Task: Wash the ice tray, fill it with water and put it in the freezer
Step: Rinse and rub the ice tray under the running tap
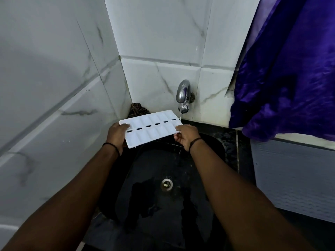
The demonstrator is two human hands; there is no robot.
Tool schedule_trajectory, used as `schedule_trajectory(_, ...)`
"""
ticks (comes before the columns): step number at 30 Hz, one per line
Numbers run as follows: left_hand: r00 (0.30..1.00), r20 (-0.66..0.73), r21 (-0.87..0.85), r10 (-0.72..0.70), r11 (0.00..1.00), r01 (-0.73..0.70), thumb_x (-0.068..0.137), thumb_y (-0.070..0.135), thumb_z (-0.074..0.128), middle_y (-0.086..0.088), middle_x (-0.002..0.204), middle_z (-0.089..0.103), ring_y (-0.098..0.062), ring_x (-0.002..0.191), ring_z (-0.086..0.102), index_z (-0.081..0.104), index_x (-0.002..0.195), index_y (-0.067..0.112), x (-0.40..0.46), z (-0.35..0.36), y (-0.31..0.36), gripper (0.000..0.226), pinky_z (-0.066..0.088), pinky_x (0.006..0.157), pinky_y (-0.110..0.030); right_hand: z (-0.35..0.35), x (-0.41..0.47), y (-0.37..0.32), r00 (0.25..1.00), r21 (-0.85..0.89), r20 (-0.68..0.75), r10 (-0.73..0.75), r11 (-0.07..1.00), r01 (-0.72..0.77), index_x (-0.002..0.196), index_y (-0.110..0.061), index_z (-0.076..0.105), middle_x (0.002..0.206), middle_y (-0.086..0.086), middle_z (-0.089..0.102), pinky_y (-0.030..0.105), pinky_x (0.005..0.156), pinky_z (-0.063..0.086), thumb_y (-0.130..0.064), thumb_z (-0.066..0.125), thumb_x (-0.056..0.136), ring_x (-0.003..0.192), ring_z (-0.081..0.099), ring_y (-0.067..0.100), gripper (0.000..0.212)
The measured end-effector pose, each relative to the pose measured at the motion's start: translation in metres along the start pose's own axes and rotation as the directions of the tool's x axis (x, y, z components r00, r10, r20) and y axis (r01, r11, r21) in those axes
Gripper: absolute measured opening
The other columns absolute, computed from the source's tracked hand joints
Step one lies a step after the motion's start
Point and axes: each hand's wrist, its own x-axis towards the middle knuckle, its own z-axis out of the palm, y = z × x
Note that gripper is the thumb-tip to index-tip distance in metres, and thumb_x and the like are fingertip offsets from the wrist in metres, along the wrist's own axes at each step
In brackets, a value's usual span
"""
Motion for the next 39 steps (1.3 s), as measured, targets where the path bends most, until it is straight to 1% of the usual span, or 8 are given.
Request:
schedule_trajectory(3, 1.0, 0.001, 0.018, 0.016, 1.0, -0.016, 0.086, -0.003, 0.049, -0.004, 0.073, 0.07, -0.017, 0.057, 0.067, 0.065, 0.084, 0.012, -0.005, -0.005, 0.002, 0.022, 0.054, 0.048, -0.027, 0.0, 0.002, 0.0, 0.996, -0.074, 0.089, -0.016, 0.997, 0.023, 0.105, -0.008, 0.059, 0.077, 0.006, 0.063, 0.017, 0.04, 0.048, -0.002, 0.059, 0.093, 0.056, 0.054, 0.013, 0.014)
schedule_trajectory(8, 0.999, 0.015, 0.117, 0.037, 0.992, -0.038, 0.089, -0.003, 0.046, -0.016, 0.098, 0.065, -0.027, 0.076, 0.063, 0.063, 0.104, 0.006, -0.007, -0.003, -0.003, 0.024, 0.055, 0.069, -0.039, -0.007, 0.004, 0.011, 0.988, -0.206, 0.044, -0.149, 0.966, 0.155, 0.078, -0.009, 0.061, 0.066, 0.008, 0.062, 0.02, 0.037, 0.044, -0.019, 0.072, 0.089, 0.041, 0.051, 0.012, 0.019)
schedule_trajectory(11, 1.0, 0.005, 0.129, 0.012, 0.992, -0.013, 0.09, -0.002, 0.047, -0.02, 0.105, 0.065, -0.033, 0.089, 0.063, 0.061, 0.114, -0.001, -0.007, -0.002, -0.01, 0.028, 0.054, 0.079, -0.049, -0.01, 0.004, 0.015, 0.938, -0.449, -0.005, -0.346, 0.839, 0.307, 0.068, -0.014, 0.063, 0.058, 0.01, 0.065, 0.027, 0.037, 0.049, -0.031, 0.065, 0.09, 0.035, 0.057, 0.018, 0.028)
schedule_trajectory(17, 1.0, -0.011, 0.127, -0.012, 0.992, 0.014, 0.09, 0.0, 0.049, -0.013, 0.095, 0.065, -0.024, 0.073, 0.062, 0.062, 0.109, 0.006, -0.002, -0.001, -0.01, 0.024, 0.052, 0.06, -0.033, -0.005, 0.006, 0.01, 0.899, -0.752, 0.063, -0.434, 0.571, 0.329, 0.083, -0.007, 0.063, 0.082, 0.02, 0.07, 0.053, 0.068, 0.059, -0.035, 0.042, 0.096, 0.074, 0.07, 0.04, 0.037)
schedule_trajectory(21, 0.998, -0.058, 0.135, 0.019, 0.991, -0.011, 0.089, 0.0, 0.049, -0.012, 0.094, 0.063, -0.02, 0.07, 0.06, 0.061, 0.106, 0.006, 0.003, -0.001, -0.008, 0.022, 0.049, 0.056, -0.029, 0.001, 0.004, 0.009, 0.939, -0.653, 0.079, -0.334, 0.695, 0.302, 0.082, -0.011, 0.052, 0.079, 0.013, 0.062, 0.042, 0.046, 0.059, -0.016, 0.034, 0.094, 0.052, 0.065, 0.027, 0.022)
schedule_trajectory(28, 0.991, -0.115, 0.186, 0.064, 0.982, -0.042, 0.087, 0.002, 0.05, -0.012, 0.098, 0.063, -0.022, 0.076, 0.06, 0.059, 0.106, 0.006, 0.006, -0.005, -0.014, 0.021, 0.052, 0.065, -0.031, -0.006, -0.001, 0.013, 0.946, -0.47, 0.217, -0.242, 0.823, 0.318, 0.113, 0.0, 0.058, 0.086, 0.012, 0.062, 0.023, 0.041, 0.046, 0.006, 0.037, 0.087, 0.054, 0.054, 0.016, 0.034)
schedule_trajectory(33, 0.999, -0.038, 0.155, 0.035, 0.988, -0.028, 0.091, 0.001, 0.049, -0.016, 0.103, 0.065, -0.027, 0.085, 0.062, 0.061, 0.113, 0.003, 0.004, 0.009, -0.016, 0.025, 0.053, 0.078, -0.044, -0.003, 0.0, 0.012, 0.972, -0.126, -0.081, -0.222, 0.969, 0.211, 0.094, -0.005, 0.063, 0.067, 0.007, 0.059, 0.017, 0.032, 0.034, -0.01, 0.061, 0.094, 0.035, 0.042, 0.007, 0.005)
schedule_trajectory(39, 0.999, -0.036, 0.107, 0.018, 0.994, -0.014, 0.095, 0.006, 0.048, -0.01, 0.107, 0.064, -0.024, 0.09, 0.062, 0.057, 0.12, 0.006, 0.005, 0.015, -0.027, 0.027, 0.052, 0.075, -0.035, 0.006, -0.011, -0.005, 0.999, 0.333, -0.008, -0.035, 0.942, 0.035, 0.097, -0.012, 0.059, 0.085, 0.006, 0.065, 0.023, 0.051, 0.049, 0.007, 0.057, 0.09, 0.068, 0.061, 0.016, 0.021)
